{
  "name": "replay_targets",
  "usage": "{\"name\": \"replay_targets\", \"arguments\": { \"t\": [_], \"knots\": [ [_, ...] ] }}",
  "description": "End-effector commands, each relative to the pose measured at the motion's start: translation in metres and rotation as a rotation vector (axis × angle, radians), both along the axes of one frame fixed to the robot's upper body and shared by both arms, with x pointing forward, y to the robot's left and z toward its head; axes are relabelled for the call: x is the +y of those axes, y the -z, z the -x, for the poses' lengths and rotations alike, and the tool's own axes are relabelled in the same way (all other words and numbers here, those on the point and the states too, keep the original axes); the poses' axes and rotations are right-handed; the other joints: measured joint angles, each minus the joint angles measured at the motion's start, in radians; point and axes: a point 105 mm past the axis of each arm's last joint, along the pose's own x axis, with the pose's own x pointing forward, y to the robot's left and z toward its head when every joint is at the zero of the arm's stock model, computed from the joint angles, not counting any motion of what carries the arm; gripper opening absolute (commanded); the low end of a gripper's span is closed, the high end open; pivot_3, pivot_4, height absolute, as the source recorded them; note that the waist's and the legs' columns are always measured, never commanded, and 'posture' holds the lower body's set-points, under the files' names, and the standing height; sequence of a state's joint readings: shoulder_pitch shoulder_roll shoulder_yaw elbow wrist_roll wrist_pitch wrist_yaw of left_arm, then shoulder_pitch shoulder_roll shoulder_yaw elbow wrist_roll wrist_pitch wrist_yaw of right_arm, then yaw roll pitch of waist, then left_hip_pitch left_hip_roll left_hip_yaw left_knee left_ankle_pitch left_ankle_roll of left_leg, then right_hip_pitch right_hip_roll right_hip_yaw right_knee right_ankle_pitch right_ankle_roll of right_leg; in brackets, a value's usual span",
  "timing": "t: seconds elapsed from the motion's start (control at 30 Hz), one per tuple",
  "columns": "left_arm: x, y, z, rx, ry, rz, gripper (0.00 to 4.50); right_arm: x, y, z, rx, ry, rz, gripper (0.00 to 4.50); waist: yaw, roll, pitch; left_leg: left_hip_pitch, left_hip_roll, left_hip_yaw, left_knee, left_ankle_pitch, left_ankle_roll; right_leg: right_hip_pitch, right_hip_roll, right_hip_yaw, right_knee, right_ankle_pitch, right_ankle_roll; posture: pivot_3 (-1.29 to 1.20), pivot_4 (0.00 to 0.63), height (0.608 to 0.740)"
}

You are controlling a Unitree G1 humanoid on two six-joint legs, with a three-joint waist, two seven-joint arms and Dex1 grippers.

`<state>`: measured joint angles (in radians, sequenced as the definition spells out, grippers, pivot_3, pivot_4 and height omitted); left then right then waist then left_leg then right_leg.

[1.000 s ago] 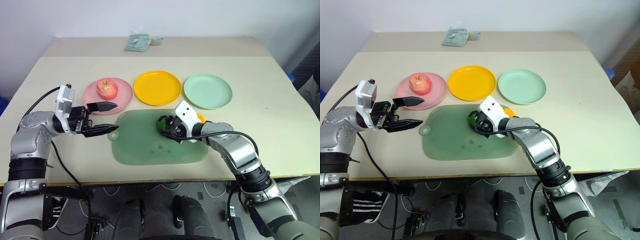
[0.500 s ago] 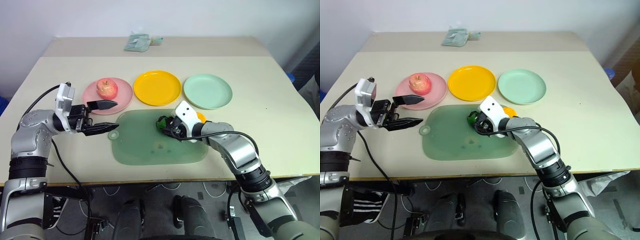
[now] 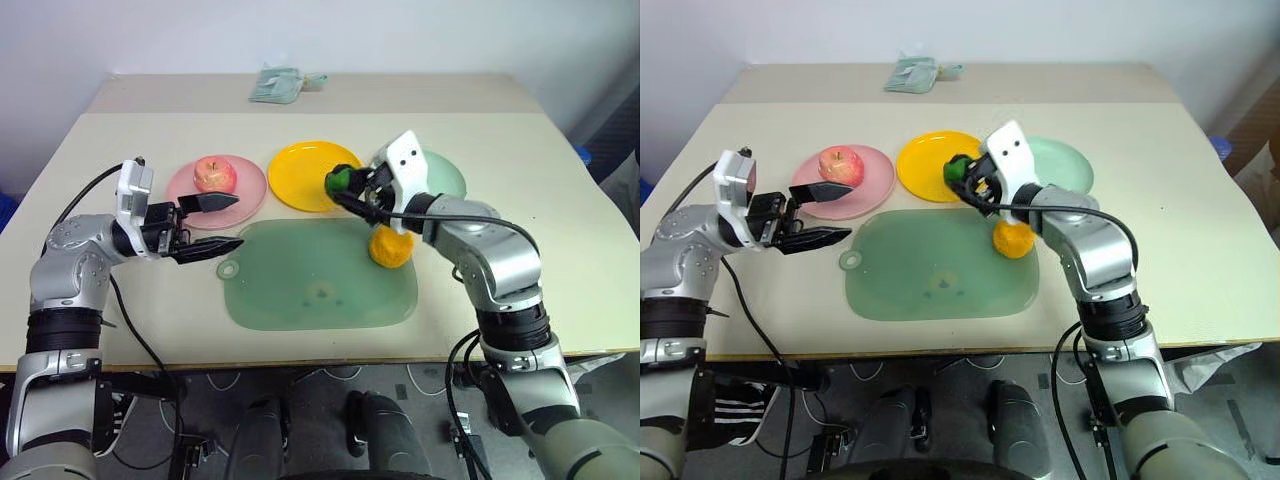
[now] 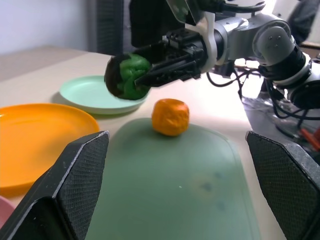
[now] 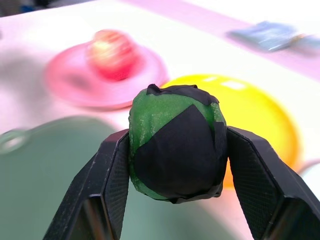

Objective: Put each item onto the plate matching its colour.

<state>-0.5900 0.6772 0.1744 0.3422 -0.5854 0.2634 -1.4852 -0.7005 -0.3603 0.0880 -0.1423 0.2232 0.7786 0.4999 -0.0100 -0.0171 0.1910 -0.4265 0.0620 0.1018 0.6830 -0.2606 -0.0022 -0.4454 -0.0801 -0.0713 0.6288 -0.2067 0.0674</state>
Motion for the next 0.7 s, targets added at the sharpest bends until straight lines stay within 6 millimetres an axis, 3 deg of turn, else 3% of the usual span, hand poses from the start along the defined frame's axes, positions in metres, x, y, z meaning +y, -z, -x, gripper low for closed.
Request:
{"name": "replay_targets", "arguments": {
  "t": [0.03,0.23,0.33,0.7],
  "knots": [
    [-0.005,-0.015,-0.013,-0.138,-0.077,0.021,4.5,-0.03,-0.014,-0.023,-0.082,0.149,-0.016,2.83,0.0,0.0,0.0,0.0,0.0,0.0,0.0,0.0,0.0,0.0,0.0,0.0,0.0,0.0,0.0,0.0,0.15,0.74],
    [-0.027,-0.007,-0.032,-0.119,-0.179,0.041,4.5,-0.067,-0.023,-0.052,-0.195,0.31,0.023,2.83,-0.009,0.0,0.0,0.0,-0.001,0.001,-0.001,0.0,0.0,-0.001,0.0,0.0,0.0,0.001,0.001,0.0,0.15,0.74],
    [-0.035,-0.009,-0.032,-0.144,-0.174,0.066,4.5,-0.084,-0.016,-0.063,-0.194,0.38,0.055,2.83,-0.009,0.0,0.0,0.0,0.0,0.001,-0.001,0.0,0.0,-0.001,0.0,0.0,0.0,0.001,0.001,0.0,0.15,0.74],
    [-0.034,-0.011,-0.031,-0.158,-0.184,0.06,4.5,-0.071,-0.023,-0.058,-0.209,0.298,0.001,2.83,-0.008,0.001,0.001,0.0,0.0,0.001,-0.001,0.0,0.0,-0.001,0.0,0.0,0.0,0.001,0.001,0.0,0.15,0.74]
  ]
}}
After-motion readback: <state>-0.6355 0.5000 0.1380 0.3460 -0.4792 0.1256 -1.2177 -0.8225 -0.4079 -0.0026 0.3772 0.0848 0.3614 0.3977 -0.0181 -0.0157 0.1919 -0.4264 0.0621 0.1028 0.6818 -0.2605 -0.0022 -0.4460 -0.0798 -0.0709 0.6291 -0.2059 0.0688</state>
